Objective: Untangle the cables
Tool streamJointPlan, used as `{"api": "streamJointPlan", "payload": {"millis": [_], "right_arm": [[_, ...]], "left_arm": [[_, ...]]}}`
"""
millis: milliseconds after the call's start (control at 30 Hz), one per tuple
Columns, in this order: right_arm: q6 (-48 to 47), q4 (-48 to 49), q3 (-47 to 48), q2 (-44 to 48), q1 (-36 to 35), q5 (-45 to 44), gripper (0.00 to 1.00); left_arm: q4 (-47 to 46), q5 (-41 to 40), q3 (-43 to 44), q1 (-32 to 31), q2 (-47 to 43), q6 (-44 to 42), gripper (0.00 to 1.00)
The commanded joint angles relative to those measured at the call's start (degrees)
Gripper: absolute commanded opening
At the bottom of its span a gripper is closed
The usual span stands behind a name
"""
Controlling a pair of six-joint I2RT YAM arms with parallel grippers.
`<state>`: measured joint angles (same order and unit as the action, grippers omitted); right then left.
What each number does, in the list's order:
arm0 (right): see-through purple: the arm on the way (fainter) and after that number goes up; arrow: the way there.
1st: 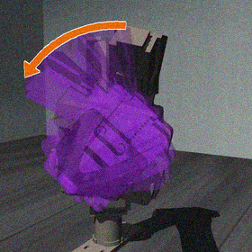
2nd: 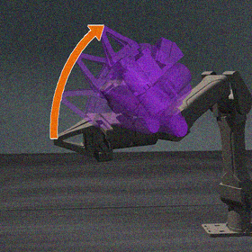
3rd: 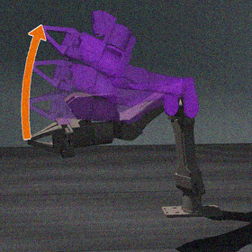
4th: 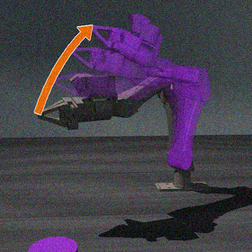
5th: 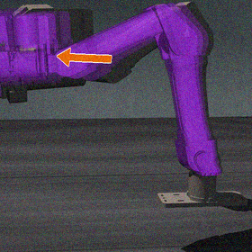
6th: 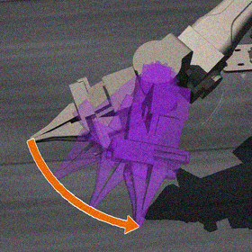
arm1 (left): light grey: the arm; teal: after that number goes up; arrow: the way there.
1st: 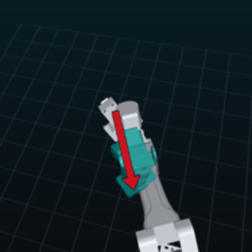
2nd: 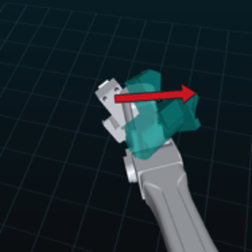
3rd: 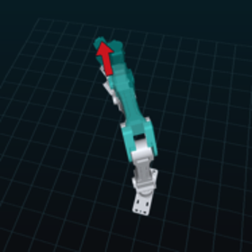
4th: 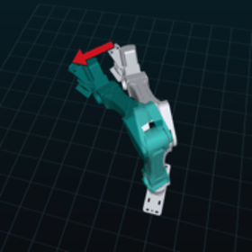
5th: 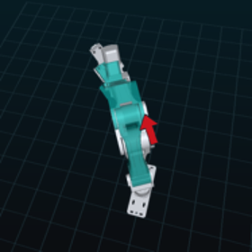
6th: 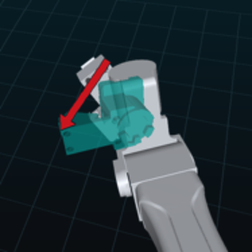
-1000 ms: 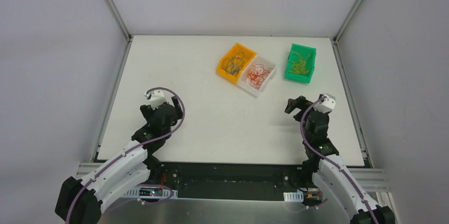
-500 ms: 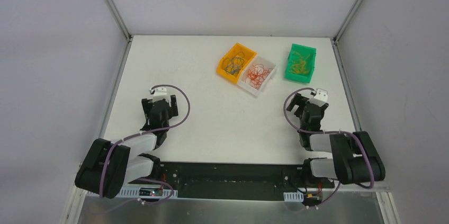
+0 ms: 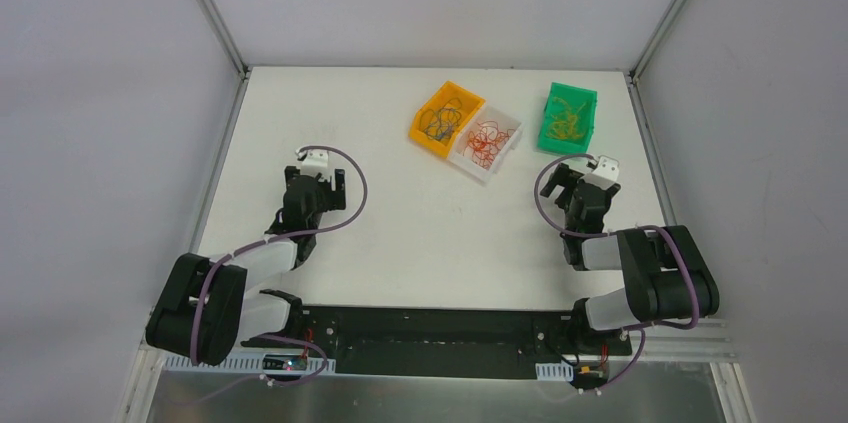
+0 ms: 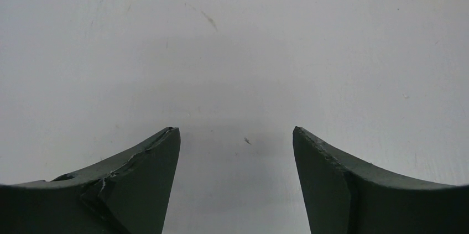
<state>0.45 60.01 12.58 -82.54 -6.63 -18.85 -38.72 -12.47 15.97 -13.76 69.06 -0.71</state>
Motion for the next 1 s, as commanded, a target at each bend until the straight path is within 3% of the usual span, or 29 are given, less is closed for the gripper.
{"api": "streamJointPlan", "payload": {"millis": [0,133,267,333,433,733,867,967], "right_arm": [[0.85,1.49,1.11,0.33,0.56,-0.4,1.0],[0.87,1.35,1.22,0.35,0.64,-0.25,1.0],[0.94,1.34,1.25,0.31,0.63,-0.27,1.0],[0.96,1.34,1.29,0.31,0.65,-0.15,1.0],[0.96,1.34,1.3,0.36,0.67,-0.15,1.0],[0.97,1.26,1.31,0.35,0.73,-0.22,1.0],[0.97,1.3,1.31,0.34,0.7,-0.2,0.99],[0.96,1.28,1.31,0.34,0.66,-0.16,1.0]], "left_arm": [[-3.93,-3.63,-1.3,0.65,-1.78,0.53,0.77],[-4.48,-11.53,-2.32,0.66,-2.93,5.27,0.76],[2.94,-19.96,2.82,0.66,-0.05,8.84,0.74],[8.54,-24.32,6.64,-0.25,0.92,9.68,0.79],[8.59,-28.56,7.01,-1.68,-0.16,9.85,0.83],[5.4,-27.2,3.92,-1.71,-4.12,8.96,0.84],[4.74,-31.68,3.33,-1.71,-5.15,11.03,0.84],[5.1,-28.82,4.1,-1.78,-4.07,9.25,0.74]]}}
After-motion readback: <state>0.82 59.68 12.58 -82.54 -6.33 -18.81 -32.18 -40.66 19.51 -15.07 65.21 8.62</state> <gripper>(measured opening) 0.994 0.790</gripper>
